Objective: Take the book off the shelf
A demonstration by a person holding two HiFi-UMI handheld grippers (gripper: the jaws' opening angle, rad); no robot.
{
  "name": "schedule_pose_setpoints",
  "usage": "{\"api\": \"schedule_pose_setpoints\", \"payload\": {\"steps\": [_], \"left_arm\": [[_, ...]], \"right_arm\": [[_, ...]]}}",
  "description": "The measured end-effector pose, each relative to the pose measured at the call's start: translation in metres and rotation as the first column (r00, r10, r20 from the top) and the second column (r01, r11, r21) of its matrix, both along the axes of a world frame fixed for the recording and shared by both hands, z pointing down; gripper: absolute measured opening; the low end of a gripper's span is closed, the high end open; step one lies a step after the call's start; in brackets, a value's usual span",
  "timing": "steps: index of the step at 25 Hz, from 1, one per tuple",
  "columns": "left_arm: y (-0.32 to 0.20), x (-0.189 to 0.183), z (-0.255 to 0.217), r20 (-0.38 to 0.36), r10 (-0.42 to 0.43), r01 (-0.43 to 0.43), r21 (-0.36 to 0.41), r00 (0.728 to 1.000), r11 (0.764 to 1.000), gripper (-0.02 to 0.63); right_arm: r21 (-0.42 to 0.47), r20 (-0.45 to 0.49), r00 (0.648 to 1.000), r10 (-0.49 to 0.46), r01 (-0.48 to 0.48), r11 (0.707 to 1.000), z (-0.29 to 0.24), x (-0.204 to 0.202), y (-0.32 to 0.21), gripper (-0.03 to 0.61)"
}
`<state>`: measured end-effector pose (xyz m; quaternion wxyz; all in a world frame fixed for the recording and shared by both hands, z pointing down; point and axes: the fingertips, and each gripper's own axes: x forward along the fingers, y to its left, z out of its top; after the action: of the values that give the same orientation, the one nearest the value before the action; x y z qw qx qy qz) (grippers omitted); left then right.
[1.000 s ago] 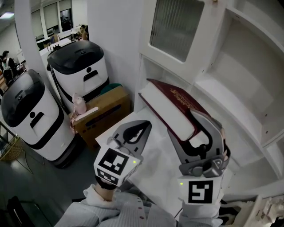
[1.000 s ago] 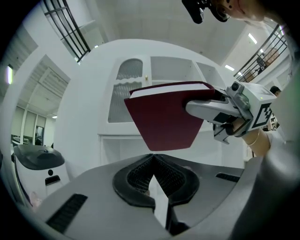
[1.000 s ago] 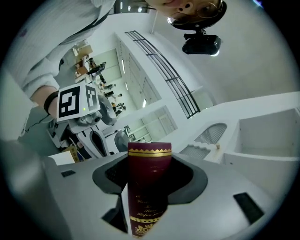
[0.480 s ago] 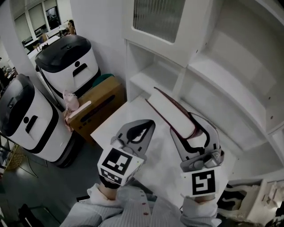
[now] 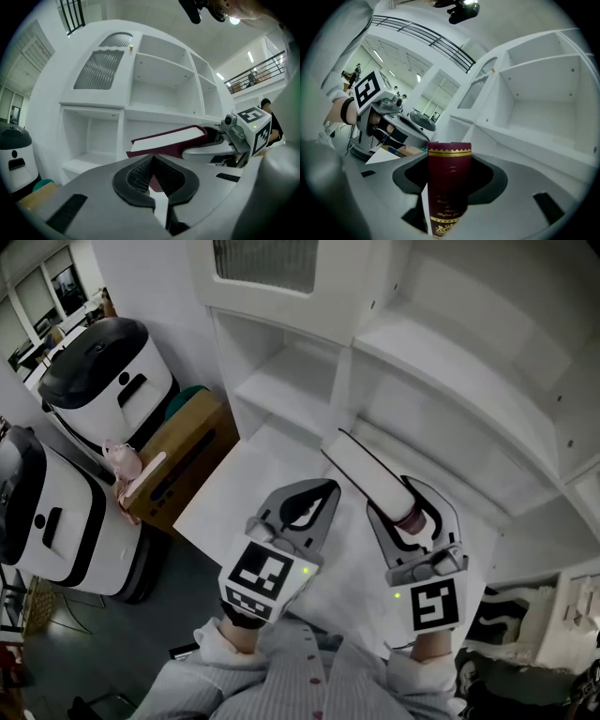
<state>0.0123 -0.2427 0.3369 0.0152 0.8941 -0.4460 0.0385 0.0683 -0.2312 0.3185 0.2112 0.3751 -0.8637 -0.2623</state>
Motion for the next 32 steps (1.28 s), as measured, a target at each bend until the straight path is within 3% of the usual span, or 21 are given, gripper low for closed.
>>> {"api": "schedule_pose_setpoints", "payload": {"steps": [12, 23, 32], "left_arm": [[-0.004, 0.042, 0.025, -0.003, 0.116, -0.116, -0.049, 0.993, 0.992, 0.009], [0.004, 0.071, 0.038, 0.019, 0.180, -0.178, -0.075, 0.983, 0.981, 0.009], [0.007, 0.076, 0.041, 0.025, 0.187, -0.184, -0.080, 0.982, 0.980, 0.009]], "right_arm": [[-0.123, 0.204, 0.965, 0.166, -0.143, 0.982, 0.028, 0.044, 0.009, 0.218], [-0.255, 0.279, 0.914, 0.295, -0.226, 0.940, 0.053, 0.083, 0.026, 0.218], [-0.242, 0.279, 0.913, 0.296, -0.231, 0.942, 0.053, 0.085, 0.026, 0.216]]}}
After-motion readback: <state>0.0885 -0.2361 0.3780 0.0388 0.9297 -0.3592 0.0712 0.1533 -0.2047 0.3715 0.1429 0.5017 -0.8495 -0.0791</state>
